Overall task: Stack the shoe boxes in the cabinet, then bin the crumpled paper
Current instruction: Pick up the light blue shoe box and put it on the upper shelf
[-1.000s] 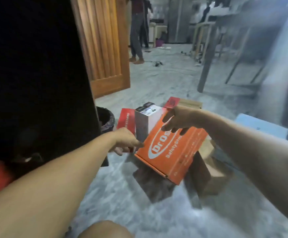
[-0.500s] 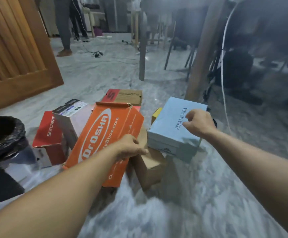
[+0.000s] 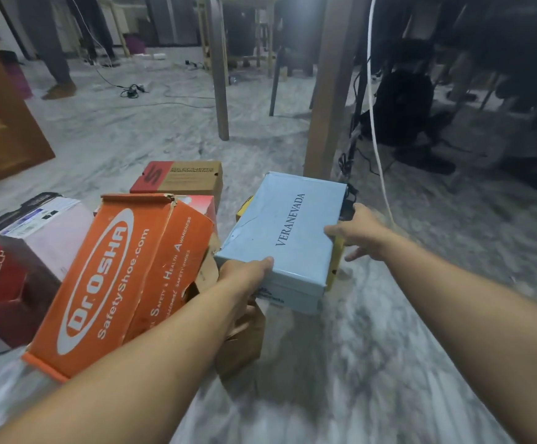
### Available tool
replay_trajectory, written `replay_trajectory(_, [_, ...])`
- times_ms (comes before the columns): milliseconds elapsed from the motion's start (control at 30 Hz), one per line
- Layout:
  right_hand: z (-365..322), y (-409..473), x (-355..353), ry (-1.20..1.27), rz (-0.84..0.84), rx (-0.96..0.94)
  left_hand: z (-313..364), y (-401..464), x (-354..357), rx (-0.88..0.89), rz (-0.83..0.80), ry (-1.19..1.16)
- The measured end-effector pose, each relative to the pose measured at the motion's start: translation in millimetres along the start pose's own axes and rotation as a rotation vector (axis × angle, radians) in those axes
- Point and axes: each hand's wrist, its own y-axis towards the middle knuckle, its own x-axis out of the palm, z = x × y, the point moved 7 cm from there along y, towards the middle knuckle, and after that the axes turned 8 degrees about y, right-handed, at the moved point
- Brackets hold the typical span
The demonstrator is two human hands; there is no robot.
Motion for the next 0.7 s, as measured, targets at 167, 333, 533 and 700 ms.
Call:
replay_trajectory(167, [11, 4, 19, 0.147, -0.165, 0.047, 6, 11, -5, 0.004, 0.037, -0.085])
replay_trajectory(333, [14, 29, -13, 0.18, 0.113, 0.002, 22, 22, -33, 0.089, 0.167, -0.07])
replay_trajectory(533, [25, 30, -19, 0.158, 0.011, -0.014, 15, 25, -67, 0.093, 0.267, -0.111])
replay_trajectory(700, [30, 18, -15, 0.246, 0.01, -0.069, -3, 1, -48, 0.218, 0.064, -0.096])
